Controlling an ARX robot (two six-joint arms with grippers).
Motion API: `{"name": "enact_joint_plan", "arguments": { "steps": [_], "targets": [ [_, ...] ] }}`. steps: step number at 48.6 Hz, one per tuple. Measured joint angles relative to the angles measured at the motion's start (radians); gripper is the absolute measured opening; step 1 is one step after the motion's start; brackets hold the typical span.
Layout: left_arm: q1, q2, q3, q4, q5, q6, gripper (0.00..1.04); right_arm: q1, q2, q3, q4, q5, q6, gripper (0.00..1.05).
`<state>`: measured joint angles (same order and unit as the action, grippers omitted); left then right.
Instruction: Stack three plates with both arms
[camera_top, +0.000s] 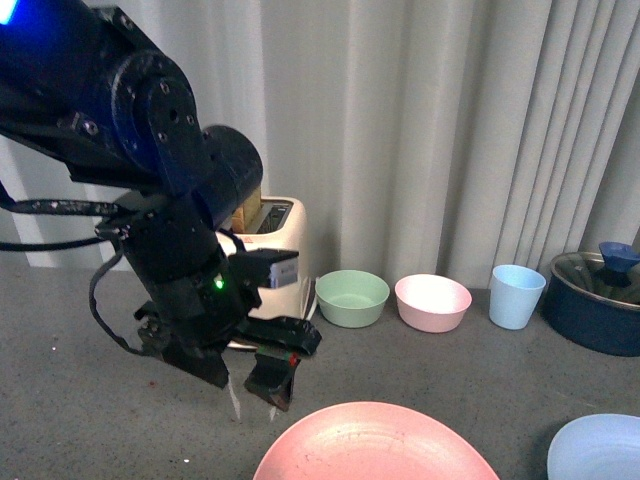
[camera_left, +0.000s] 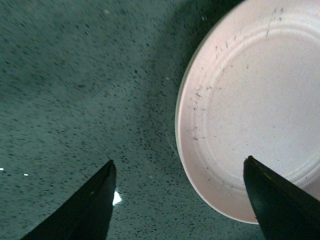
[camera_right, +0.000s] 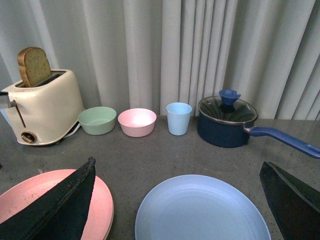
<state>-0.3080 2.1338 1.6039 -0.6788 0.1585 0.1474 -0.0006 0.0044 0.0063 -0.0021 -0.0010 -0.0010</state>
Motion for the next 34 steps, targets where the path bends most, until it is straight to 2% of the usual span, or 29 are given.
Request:
{"name": "enact_joint_plan", "arguments": {
  "steps": [5,6,10,17,23,25,26,28,29,31,34],
  "targets": [
    [0.021,-0.062,0.001,0.030,-0.003,0.029,0.98,0.000,0.000,0.000,0.000,0.000,0.000,0.97],
    [0.023,-0.069,-0.001,0.036,-0.003,0.035,0.99,0.000,0.000,0.000,0.000,0.000,0.000,0.97],
    [0.042,-0.156,-0.047,0.116,-0.005,0.070,0.97,0.000,0.000,0.000,0.000,0.000,0.000,0.97],
    [0.089,-0.400,-0.246,0.321,0.002,0.155,0.98,0.000,0.000,0.000,0.000,0.000,0.000,0.97],
    [0.118,-0.632,-0.426,0.391,0.042,0.251,0.98,0.000,0.000,0.000,0.000,0.000,0.000,0.97],
    [0.111,-0.721,-0.528,0.541,-0.069,0.217,0.92,0.000,0.000,0.000,0.000,0.000,0.000,0.97],
    [0.109,-0.775,-0.610,0.689,-0.166,0.167,0.87,0.000,0.000,0.000,0.000,0.000,0.000,0.97],
    [0.114,-0.870,-0.740,0.900,-0.277,0.071,0.78,0.000,0.000,0.000,0.000,-0.001,0.000,0.97],
    [0.123,-0.930,-0.814,0.991,-0.298,0.019,0.73,0.000,0.000,0.000,0.000,0.000,0.000,0.97],
    [0.148,-1.034,-0.924,1.081,-0.296,-0.048,0.64,0.000,0.000,0.000,0.000,0.002,0.000,0.97],
    [0.187,-1.173,-1.051,1.096,-0.271,-0.092,0.51,0.000,0.000,0.000,0.000,0.001,0.000,0.97]
  ]
}}
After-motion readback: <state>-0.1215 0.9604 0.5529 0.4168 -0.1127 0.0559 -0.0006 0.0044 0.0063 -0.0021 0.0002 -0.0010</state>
